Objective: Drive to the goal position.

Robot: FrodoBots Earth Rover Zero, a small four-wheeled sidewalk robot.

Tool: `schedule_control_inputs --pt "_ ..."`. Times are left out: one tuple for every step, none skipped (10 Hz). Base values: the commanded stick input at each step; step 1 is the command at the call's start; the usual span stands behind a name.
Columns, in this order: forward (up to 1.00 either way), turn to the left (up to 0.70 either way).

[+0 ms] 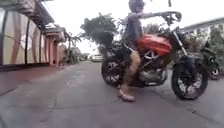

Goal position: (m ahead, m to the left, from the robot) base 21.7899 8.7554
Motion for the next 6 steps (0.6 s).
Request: schedule_control_inputs --pt "0.0 1.0" --pt "0.0 1.0" --pt "0.0 1.0" --pt "0.0 1.0" --pt "0.09 0.96" --pt "0.5 0.75"
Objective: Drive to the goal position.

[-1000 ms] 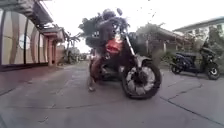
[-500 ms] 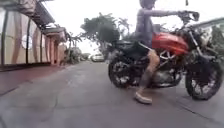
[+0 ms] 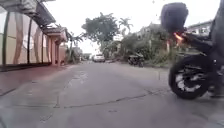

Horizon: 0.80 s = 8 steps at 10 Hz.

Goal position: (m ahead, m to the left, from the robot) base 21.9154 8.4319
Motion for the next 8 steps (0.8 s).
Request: schedule_control_inputs --pt "0.92 0.54" --pt "1.0 0.5" --pt "1.0 0.5" --pt "1.0 0.5" --pt "1.0 0.5" --pt "1.0 0.1" --pt "1.0 0.1" --pt "1.0 0.1"
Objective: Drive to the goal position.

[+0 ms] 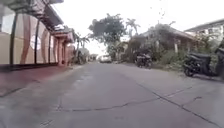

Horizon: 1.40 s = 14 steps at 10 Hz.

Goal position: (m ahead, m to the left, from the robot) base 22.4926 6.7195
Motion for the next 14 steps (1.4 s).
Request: schedule_control_inputs --pt "1.0 0.1" --pt "1.0 0.1" --pt "1.0 0.1" --pt "1.0 0.1" --pt "1.0 0.1" --pt "1.0 0.1" --pt "1.0 0.1" --pt "1.0 0.1" --pt "1.0 0.1" --pt "1.0 0.1" --pt "1.0 0.1" --pt "1.0 0.1" --pt "1.0 0.1" --pt "1.0 0.1"
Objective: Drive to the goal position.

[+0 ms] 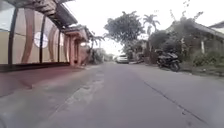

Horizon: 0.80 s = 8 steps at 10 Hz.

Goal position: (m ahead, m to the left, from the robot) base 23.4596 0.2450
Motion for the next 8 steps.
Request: schedule_control_inputs --pt "1.0 0.1" --pt "1.0 0.1" --pt "1.0 0.1" --pt "1.0 0.1" --pt "1.0 0.1" --pt "1.0 0.1" --pt "1.0 0.1" --pt "1.0 0.1"
